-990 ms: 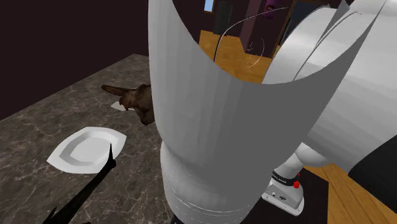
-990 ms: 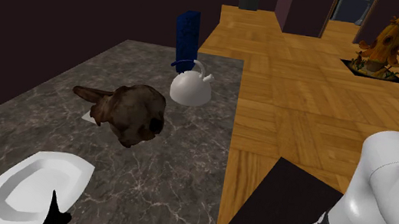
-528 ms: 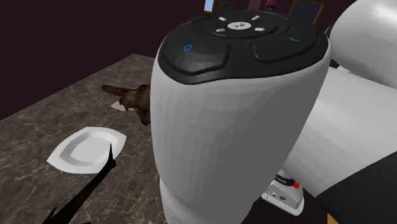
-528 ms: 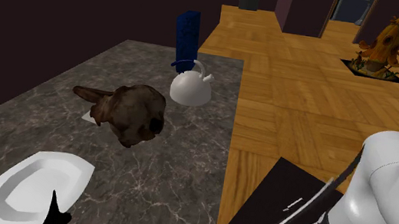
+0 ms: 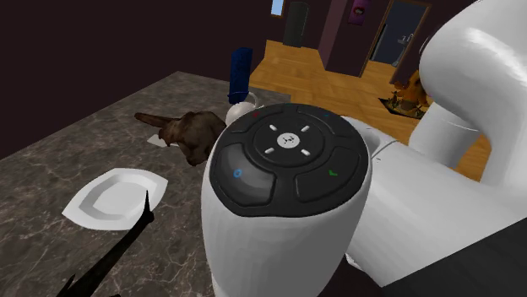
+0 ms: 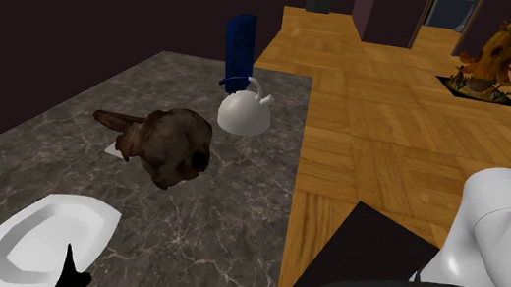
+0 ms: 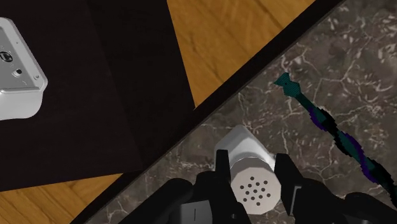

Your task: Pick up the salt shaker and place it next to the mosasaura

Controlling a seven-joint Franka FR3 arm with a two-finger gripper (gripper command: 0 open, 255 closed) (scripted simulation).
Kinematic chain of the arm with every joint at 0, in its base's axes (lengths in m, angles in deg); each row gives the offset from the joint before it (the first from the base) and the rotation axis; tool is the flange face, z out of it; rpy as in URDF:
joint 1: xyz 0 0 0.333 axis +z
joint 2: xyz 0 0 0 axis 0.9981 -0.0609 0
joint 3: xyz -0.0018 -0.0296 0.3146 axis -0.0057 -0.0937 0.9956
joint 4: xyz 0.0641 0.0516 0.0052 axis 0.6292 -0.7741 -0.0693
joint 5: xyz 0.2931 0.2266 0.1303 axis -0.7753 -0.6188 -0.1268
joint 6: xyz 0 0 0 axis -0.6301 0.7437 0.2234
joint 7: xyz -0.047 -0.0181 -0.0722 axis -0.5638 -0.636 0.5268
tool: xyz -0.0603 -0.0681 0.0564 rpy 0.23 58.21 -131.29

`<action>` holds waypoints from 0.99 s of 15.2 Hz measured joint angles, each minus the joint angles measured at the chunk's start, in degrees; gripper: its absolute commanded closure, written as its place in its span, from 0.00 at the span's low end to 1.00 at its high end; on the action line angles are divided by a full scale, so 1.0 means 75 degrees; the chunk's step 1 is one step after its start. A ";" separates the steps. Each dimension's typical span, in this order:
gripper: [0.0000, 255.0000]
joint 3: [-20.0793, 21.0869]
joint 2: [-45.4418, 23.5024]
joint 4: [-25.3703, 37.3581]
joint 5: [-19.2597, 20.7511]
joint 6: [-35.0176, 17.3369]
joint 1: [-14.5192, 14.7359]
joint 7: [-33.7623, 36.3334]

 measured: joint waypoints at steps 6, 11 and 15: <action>1.00 0.0028 -0.0321 -0.0393 0.0281 -0.0571 0.0044 0.0210; 1.00 0.0017 -0.0749 -0.0629 0.0675 -0.1041 0.0140 0.0516; 1.00 0.0000 -0.0849 -0.0718 0.0774 -0.1184 0.0162 0.0583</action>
